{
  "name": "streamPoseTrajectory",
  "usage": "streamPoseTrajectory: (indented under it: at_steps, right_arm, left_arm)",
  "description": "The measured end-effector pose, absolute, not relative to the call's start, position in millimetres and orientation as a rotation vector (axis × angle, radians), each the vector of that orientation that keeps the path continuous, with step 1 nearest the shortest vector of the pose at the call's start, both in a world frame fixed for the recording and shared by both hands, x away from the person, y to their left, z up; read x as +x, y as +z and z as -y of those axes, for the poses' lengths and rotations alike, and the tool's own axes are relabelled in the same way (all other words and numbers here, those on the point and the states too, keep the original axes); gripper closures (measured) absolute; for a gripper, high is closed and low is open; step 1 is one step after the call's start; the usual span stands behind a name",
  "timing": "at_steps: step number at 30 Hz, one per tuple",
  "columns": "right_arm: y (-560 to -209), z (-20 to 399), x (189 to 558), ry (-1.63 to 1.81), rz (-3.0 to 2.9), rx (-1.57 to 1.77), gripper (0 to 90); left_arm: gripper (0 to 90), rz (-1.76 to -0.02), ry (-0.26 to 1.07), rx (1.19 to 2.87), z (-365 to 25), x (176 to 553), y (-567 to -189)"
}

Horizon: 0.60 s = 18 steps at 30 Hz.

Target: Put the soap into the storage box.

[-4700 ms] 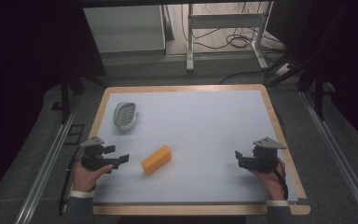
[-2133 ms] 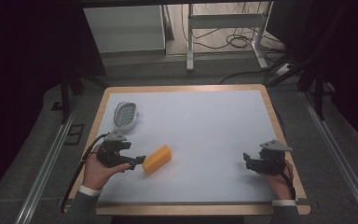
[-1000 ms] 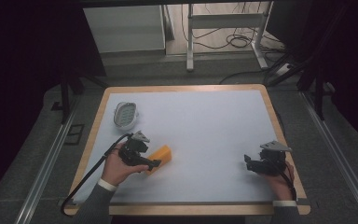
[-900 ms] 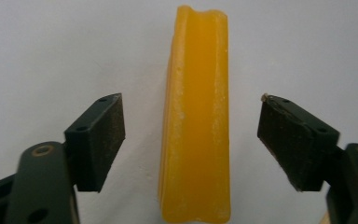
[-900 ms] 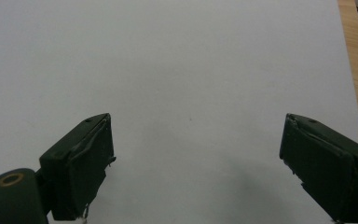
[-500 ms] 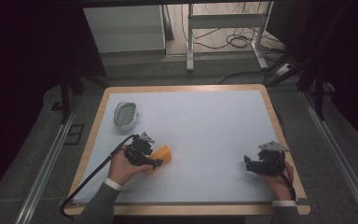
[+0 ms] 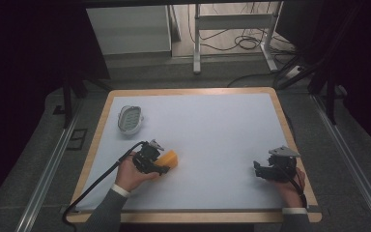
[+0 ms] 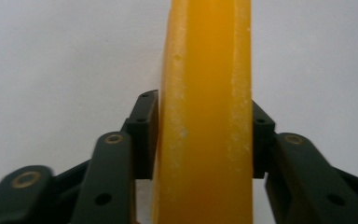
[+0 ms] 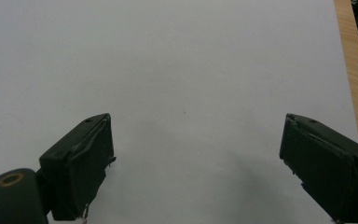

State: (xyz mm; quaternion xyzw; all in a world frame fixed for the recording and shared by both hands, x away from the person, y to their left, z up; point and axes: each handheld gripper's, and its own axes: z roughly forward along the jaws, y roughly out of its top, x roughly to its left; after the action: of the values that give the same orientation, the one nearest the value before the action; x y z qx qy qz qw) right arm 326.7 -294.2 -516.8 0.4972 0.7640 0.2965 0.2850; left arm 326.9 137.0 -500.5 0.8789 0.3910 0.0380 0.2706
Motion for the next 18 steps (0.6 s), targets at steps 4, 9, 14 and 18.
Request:
streamPoseTrajectory:
  at_steps: [4, 9, 14, 18]
  right_arm:
    - [-517.2, 294.4, 326.7, 0.791, -2.043, 1.332, 9.8]
    - [-516.7, 296.0, 326.5, 0.79, -2.038, 1.332, 9.8]
    - [-516.0, 296.7, 325.7, 0.793, -2.034, 1.335, 9.8]
    - [-515.7, 297.0, 325.5, 0.795, -2.033, 1.337, 9.8]
  left_arm:
    - [59.3, -1.036, 0.149, 2.411, -132.1, 325.4, -498.5]
    - [60.3, -1.029, 0.173, 2.42, -130.1, 323.8, -497.9]
    - [60.8, -1.01, 0.131, 2.408, -133.1, 324.3, -494.3]
    - [60.9, -1.009, 0.125, 2.396, -135.8, 324.7, -490.8]
